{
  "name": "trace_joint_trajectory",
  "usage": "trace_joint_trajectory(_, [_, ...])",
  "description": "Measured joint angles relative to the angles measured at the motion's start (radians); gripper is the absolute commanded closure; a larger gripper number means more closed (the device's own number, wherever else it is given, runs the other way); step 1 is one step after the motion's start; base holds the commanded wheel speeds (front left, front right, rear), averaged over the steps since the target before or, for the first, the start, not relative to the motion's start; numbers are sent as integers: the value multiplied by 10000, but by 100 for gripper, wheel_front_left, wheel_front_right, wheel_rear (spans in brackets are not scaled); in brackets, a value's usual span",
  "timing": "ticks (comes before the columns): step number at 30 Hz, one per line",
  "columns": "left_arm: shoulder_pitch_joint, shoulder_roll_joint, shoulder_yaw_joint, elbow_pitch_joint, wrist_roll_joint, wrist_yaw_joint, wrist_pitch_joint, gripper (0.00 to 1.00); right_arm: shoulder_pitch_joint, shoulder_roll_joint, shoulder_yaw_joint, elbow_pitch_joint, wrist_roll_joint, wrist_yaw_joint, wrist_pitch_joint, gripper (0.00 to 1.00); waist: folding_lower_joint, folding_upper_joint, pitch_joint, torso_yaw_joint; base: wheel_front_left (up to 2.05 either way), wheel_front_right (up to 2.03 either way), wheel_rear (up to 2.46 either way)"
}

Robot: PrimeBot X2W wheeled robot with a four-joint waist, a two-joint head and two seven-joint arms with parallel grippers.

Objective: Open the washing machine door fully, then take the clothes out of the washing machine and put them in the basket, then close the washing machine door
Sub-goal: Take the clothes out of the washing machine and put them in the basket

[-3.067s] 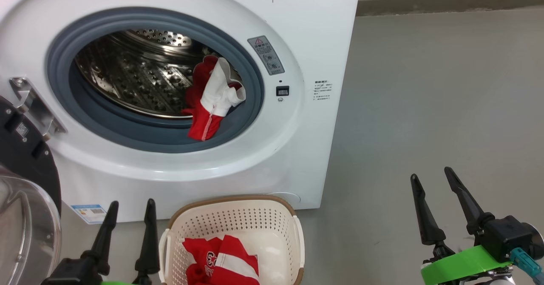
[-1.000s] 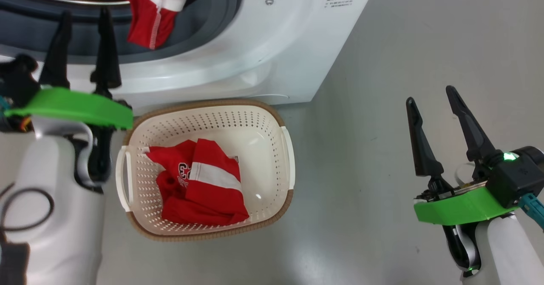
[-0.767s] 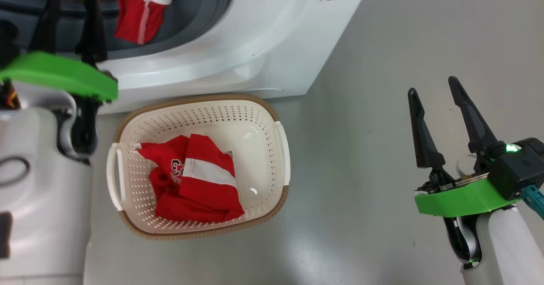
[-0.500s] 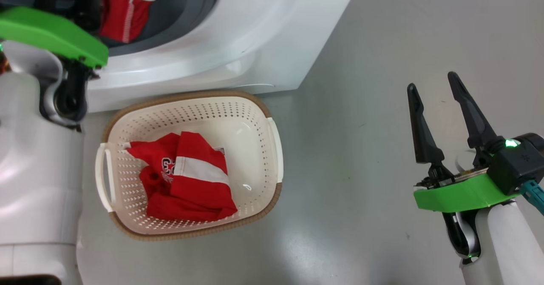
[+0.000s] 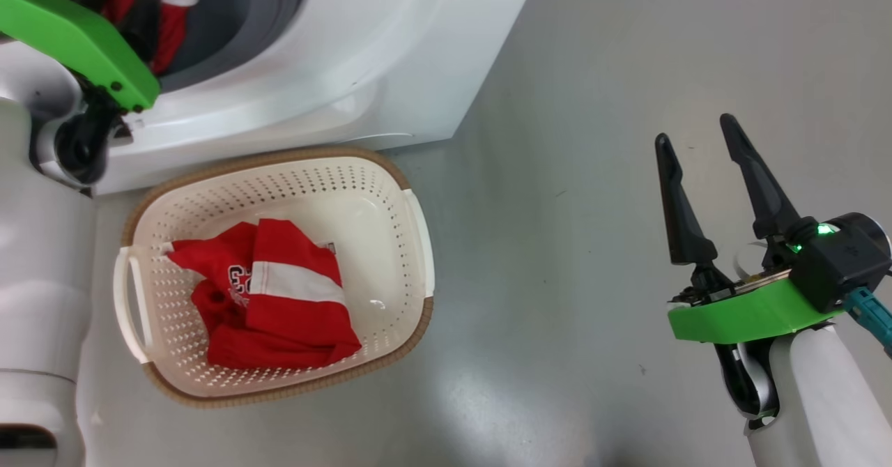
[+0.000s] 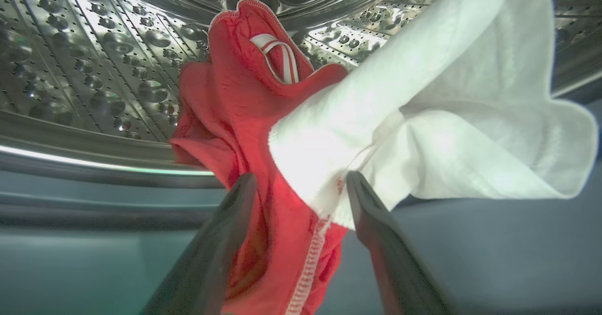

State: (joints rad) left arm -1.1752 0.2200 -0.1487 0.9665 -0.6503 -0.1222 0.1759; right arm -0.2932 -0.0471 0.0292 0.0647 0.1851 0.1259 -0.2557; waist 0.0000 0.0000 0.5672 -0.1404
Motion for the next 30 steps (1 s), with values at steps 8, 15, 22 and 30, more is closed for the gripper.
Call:
trace_joint_trajectory(8, [-198,221,-303,895,288,157,59,0,-25,2,261,84,82,0,0,0,0,0,31,-339,0,0,0])
trace_joint_trajectory(15, [-462,422,-685,1417,754,385,-125,10,-28,2,322,109,113,0,0,0,0,0,59,-537,0,0,0])
trace_joint_trajectory(22, [-547,474,-1122,1781,1124,518,-489,100,-27,4,387,151,311,0,0,0,0,0,-34,-553,0,0,0])
trace_joint_trajectory(30, [-548,481,-1333,1829,1375,520,-1530,100,-27,2,384,222,349,0,2,0,0,0,-185,-393,0,0,0])
